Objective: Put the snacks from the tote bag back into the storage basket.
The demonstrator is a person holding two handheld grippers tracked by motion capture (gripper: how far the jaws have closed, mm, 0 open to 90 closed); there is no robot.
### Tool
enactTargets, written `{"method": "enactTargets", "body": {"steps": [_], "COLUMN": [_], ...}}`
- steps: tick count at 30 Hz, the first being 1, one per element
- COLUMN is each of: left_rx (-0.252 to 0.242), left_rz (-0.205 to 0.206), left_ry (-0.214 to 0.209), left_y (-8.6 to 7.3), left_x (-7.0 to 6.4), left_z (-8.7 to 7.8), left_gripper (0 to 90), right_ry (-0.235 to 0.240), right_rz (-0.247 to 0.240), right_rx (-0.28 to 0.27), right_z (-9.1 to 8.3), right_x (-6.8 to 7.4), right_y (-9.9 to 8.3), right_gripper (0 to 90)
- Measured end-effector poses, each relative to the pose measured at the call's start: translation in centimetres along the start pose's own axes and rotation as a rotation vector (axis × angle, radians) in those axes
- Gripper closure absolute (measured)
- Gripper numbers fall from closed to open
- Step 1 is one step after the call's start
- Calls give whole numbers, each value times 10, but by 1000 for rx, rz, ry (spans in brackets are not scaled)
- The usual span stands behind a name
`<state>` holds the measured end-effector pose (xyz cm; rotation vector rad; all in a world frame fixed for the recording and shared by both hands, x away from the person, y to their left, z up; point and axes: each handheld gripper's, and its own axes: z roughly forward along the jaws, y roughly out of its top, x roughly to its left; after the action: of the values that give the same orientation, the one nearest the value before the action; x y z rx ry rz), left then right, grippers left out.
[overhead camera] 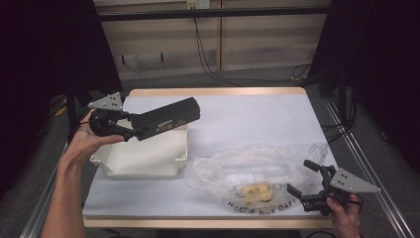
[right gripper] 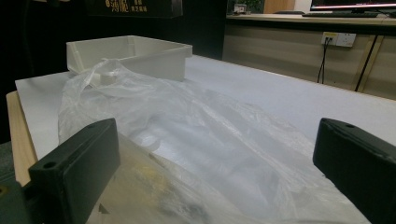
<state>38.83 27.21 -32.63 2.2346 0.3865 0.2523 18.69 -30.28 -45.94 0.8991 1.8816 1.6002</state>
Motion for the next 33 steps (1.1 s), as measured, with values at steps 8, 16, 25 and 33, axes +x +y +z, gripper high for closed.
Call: {"method": "enactTargets", "body": {"steps": [8, 16, 25, 33], "left_rx": [17, 35, 61, 97], "left_rz": [-12, 0, -52, -59], "left_ry": [28, 41, 38, 21], "left_y": [-13, -33, -55, -68], "left_x": [9, 18, 25, 28], "left_z": [-1, -3, -1, 11], "left_gripper": [434, 434, 434, 434], "right_ry": [0, -1, 4, 3], "right_rz": [-3, 6, 9, 5], "right_rx": [-2, -7, -3, 2], "right_z": [0, -1, 0, 0], "right_x": [0, -2, -2, -2], "right_y": [0, 0, 0, -1], "right_gripper": [0, 0, 0, 0]}}
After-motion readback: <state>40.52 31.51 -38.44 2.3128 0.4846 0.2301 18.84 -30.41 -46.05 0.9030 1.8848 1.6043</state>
